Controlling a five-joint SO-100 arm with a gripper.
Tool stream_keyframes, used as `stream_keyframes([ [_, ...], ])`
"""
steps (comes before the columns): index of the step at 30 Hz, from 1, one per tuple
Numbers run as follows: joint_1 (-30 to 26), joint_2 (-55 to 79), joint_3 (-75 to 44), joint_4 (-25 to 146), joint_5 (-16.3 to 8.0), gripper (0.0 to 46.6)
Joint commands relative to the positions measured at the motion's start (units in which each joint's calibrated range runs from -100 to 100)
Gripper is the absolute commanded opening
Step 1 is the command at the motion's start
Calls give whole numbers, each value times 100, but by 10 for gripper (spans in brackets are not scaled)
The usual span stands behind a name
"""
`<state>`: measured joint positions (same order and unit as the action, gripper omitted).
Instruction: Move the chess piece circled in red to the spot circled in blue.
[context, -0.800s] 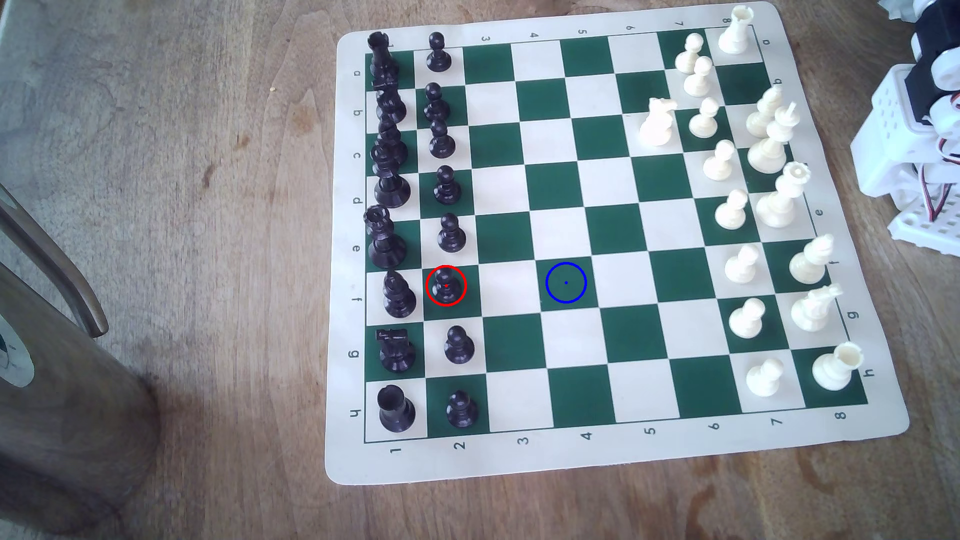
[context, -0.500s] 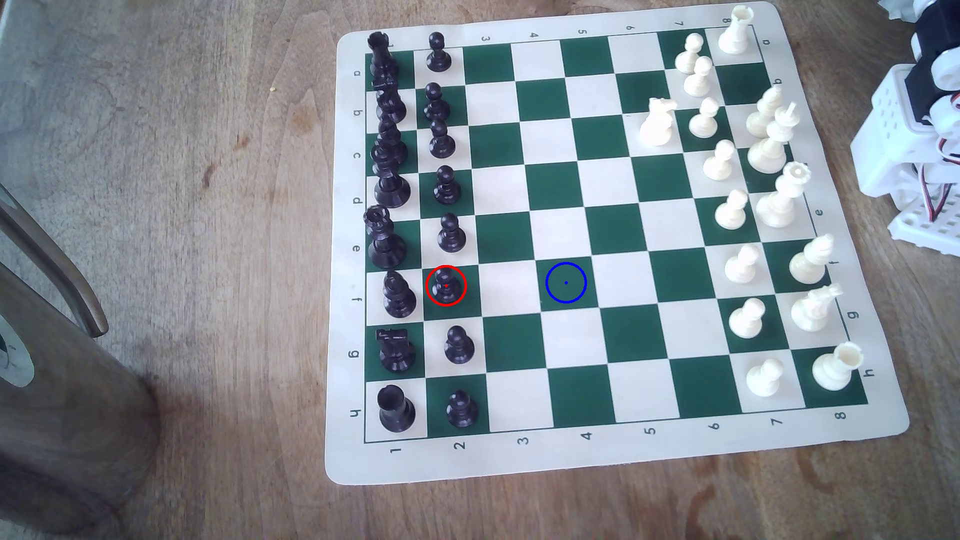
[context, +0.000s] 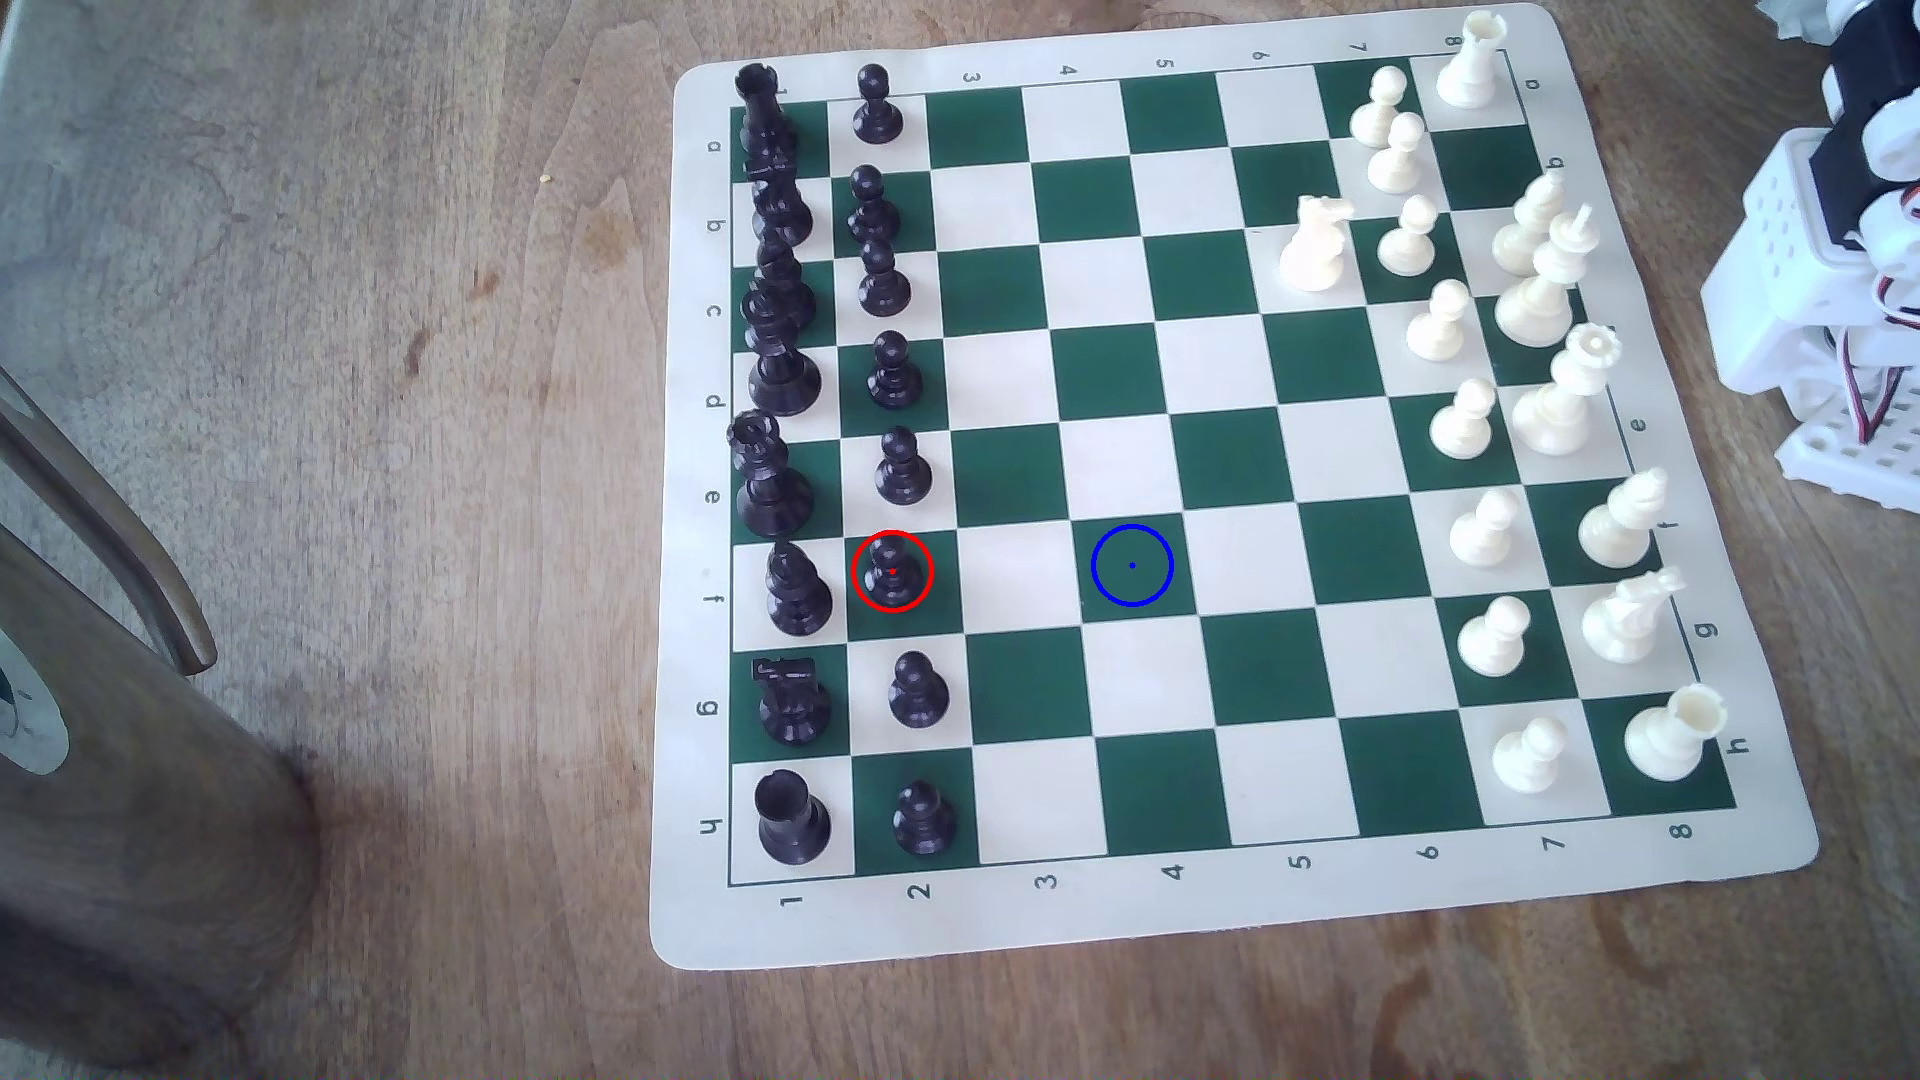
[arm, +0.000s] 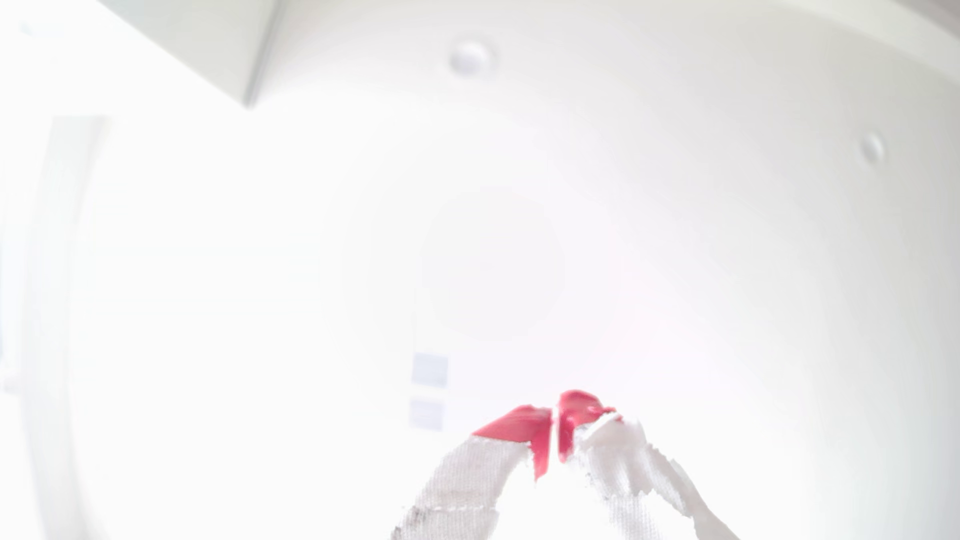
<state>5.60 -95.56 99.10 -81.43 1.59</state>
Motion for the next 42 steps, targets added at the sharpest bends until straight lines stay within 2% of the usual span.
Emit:
stream_keyframes([
  [1, -33, -28, 81, 2238, -20, 2],
  [3, -189, -28, 81, 3475, 10, 2],
  [4, -173, -28, 81, 4007, 98, 2],
  [6, -33, -28, 81, 4966, 640, 2],
  [12, -64, -20, 63, 6939, 200, 2],
  [13, -56, 218, -64, 7161, 103, 2],
  [16, -150, 1831, -1251, 7832, 68, 8],
  [18, -189, 2603, -2484, 9003, -122, 85],
  [20, -291, 3359, -3536, 9929, -181, 139],
  [23, -541, 4412, -4597, 10699, -327, 157],
  [26, -611, 5761, -5775, 11206, -464, 160],
  [32, -869, 7671, -7870, 12435, -527, 140],
  [36, -1010, 8605, -8658, 12812, -611, 116],
  [42, -1120, 9429, -9420, 13344, -713, 120],
])
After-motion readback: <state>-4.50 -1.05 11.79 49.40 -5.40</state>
